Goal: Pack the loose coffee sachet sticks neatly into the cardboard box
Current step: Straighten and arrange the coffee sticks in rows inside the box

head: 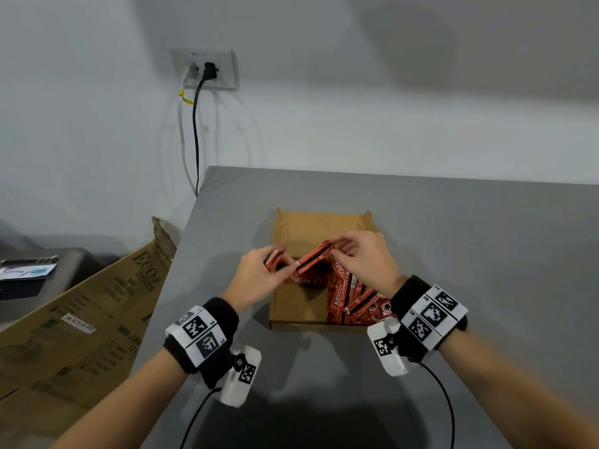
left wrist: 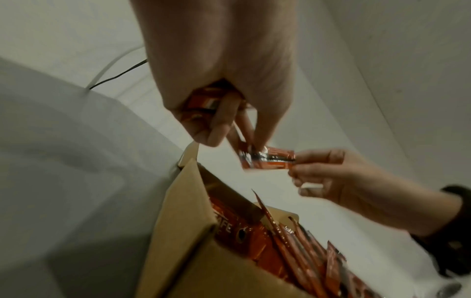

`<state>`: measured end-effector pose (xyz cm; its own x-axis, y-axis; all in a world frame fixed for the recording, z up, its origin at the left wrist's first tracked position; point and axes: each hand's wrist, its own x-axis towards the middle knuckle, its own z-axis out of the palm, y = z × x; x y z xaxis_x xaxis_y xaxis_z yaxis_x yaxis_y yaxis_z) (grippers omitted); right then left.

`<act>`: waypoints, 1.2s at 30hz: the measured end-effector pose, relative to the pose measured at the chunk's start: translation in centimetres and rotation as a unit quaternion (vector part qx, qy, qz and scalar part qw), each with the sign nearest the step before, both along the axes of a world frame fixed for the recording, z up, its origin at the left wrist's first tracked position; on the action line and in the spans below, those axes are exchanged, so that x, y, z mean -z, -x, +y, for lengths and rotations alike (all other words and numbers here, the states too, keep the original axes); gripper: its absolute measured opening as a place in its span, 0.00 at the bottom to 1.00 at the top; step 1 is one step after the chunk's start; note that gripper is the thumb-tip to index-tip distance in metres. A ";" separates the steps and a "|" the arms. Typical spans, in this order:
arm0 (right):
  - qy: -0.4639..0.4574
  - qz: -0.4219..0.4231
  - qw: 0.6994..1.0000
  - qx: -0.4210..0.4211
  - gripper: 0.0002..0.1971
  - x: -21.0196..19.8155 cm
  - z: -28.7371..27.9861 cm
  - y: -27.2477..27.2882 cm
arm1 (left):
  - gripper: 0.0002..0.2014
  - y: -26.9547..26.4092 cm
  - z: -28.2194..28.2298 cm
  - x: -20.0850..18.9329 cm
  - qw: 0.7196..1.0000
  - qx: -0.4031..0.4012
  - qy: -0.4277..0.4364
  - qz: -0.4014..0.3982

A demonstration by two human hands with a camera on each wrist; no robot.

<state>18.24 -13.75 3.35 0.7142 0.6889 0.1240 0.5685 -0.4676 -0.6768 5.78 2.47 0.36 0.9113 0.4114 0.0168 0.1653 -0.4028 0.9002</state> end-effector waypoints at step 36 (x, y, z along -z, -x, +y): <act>0.310 -0.104 0.931 -0.162 0.04 1.1 3.7 2.1 | 0.09 0.7 0.1 2.4 0.944 0.008 -0.325 0.049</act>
<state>16.18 -10.05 2.23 0.4618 0.8492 -0.2563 0.8361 -0.5132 -0.1939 5.03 2.60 -2.08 0.9276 0.3295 0.1762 0.2246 -0.8686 0.4418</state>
